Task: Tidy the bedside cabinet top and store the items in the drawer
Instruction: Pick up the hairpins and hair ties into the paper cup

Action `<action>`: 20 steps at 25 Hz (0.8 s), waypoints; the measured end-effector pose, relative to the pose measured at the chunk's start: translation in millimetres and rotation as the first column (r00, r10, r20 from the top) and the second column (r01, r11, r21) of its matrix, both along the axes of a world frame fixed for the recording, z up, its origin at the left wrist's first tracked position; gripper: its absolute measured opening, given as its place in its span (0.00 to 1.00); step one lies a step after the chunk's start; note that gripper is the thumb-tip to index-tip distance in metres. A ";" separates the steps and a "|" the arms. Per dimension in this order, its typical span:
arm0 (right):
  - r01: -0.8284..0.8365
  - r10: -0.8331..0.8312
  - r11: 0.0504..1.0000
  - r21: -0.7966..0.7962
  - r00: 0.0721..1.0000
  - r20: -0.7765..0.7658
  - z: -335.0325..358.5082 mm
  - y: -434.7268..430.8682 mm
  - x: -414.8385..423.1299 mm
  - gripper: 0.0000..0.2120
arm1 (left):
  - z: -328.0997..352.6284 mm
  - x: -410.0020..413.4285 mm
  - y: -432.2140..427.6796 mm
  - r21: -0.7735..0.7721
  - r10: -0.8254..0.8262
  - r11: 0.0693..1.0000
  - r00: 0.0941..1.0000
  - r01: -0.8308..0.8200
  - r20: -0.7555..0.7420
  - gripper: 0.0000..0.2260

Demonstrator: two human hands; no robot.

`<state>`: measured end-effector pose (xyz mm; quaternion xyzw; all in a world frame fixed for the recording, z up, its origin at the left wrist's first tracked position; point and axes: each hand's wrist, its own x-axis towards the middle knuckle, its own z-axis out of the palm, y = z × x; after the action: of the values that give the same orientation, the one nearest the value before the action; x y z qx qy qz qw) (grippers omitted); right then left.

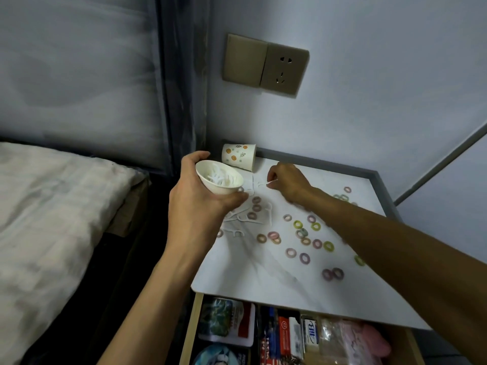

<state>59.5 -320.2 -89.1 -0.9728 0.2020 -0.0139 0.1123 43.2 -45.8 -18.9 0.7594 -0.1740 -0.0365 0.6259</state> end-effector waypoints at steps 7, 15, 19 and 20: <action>-0.037 0.027 0.998 -0.060 0.989 -0.148 7.4 -8.0 -11.5 0.02 | 0.2 -2.4 -1.5 0.005 -0.020 1.000 1.000 0.020 -0.009 0.38; 0.127 -0.121 0.988 0.091 0.990 -0.075 26.3 -0.3 -1.7 0.09 | 0.3 -1.0 -0.4 0.002 -0.016 1.000 1.000 0.016 -0.003 0.37; 0.287 -0.288 0.958 -0.013 0.957 -0.046 4.7 22.4 11.1 0.15 | 1.2 -1.3 2.0 -0.015 -0.020 1.000 0.999 0.019 -0.025 0.36; 0.305 -0.309 0.949 -0.083 0.950 -0.043 3.0 28.3 12.3 0.14 | 0.8 0.5 3.3 -0.016 -0.014 1.000 1.000 0.014 -0.022 0.36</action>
<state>71.8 -291.9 -86.2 -0.9331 0.3532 -0.0116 0.0664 43.7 -42.5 -18.2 0.7526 -0.1727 -0.0480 0.6336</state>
